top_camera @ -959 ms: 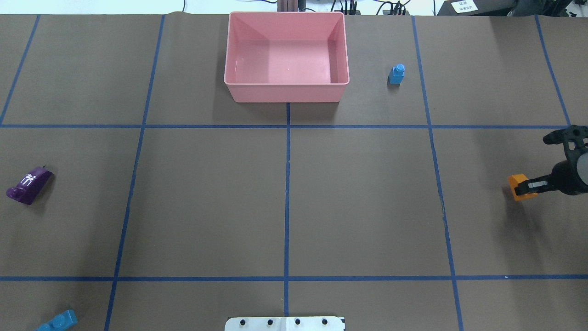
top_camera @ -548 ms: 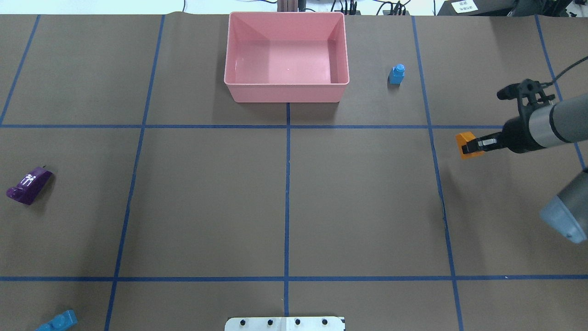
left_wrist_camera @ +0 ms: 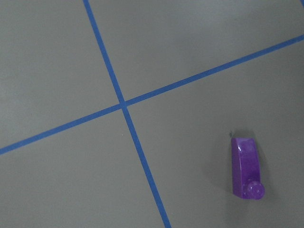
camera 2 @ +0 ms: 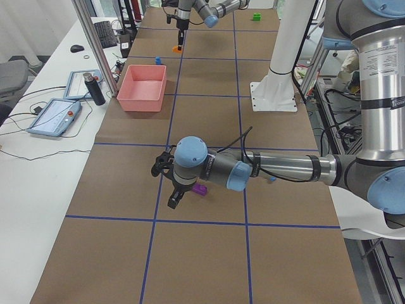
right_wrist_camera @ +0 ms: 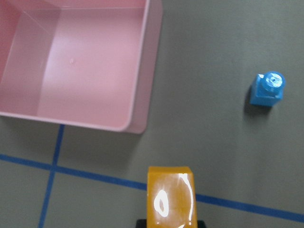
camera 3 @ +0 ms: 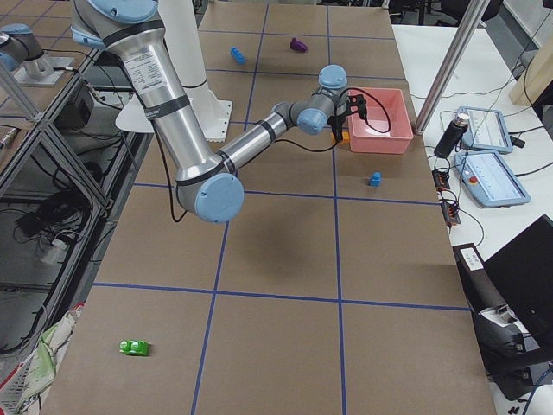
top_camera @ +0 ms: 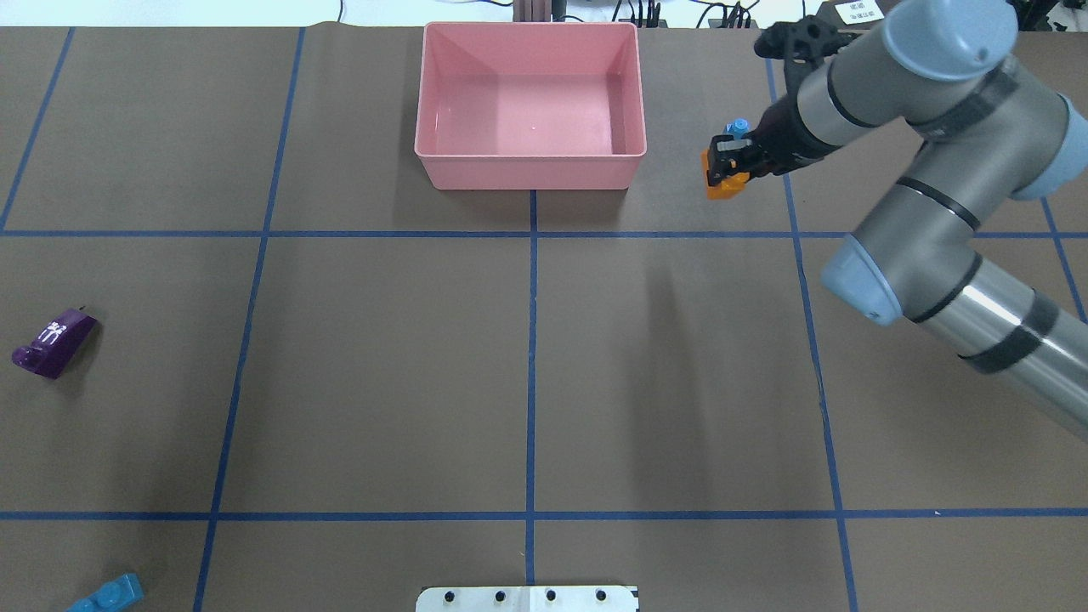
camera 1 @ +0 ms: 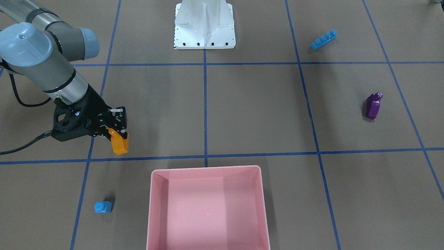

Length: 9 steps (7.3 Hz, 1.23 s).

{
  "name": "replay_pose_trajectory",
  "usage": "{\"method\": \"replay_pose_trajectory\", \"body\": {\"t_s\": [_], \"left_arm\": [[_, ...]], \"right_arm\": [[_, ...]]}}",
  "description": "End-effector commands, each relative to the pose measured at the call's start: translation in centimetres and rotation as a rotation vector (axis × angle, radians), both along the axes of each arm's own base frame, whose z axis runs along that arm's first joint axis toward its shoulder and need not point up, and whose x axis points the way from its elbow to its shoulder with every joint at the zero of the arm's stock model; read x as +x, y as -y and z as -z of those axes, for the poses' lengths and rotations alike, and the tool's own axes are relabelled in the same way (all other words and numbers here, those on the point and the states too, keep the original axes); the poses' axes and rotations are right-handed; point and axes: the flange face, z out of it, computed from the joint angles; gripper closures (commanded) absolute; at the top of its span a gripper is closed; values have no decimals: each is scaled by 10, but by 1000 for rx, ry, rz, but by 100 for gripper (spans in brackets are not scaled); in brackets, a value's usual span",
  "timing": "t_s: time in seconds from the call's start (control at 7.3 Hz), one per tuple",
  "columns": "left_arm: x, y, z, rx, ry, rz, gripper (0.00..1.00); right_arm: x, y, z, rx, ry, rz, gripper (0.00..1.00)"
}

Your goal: Put all blocks into box

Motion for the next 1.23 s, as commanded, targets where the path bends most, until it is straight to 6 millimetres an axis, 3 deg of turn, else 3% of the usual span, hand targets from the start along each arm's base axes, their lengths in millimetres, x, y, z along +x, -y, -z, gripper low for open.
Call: {"method": "replay_pose_trajectory", "body": {"t_s": [0.0, 0.14, 0.41, 0.55, 0.68, 0.82, 0.96, 1.1], "left_arm": [[12, 22, -3, -21, -54, -19, 0], [12, 22, -3, -21, -54, -19, 0], [14, 22, -4, -24, -55, -24, 0], [14, 22, -4, -26, -57, -23, 0], [16, 22, -4, -30, -77, -31, 0], [17, 22, -1, -3, -79, -38, 0], [22, 22, 3, 51, -83, -47, 0], [41, 23, 5, 57, -84, -84, 0]], "right_arm": [[-68, 84, 88, -52, -23, -15, 100], [-94, 119, 120, -93, -46, -29, 100], [-129, 154, 136, -138, -123, -56, 100], [-141, 164, 135, -156, -162, -66, 100], [-158, 160, 117, -159, -199, -62, 100], [-186, 150, 94, -138, -218, -57, 57], [-201, 141, 86, -124, -220, -87, 2], [-204, 139, 87, -157, -210, -113, 1]]}}
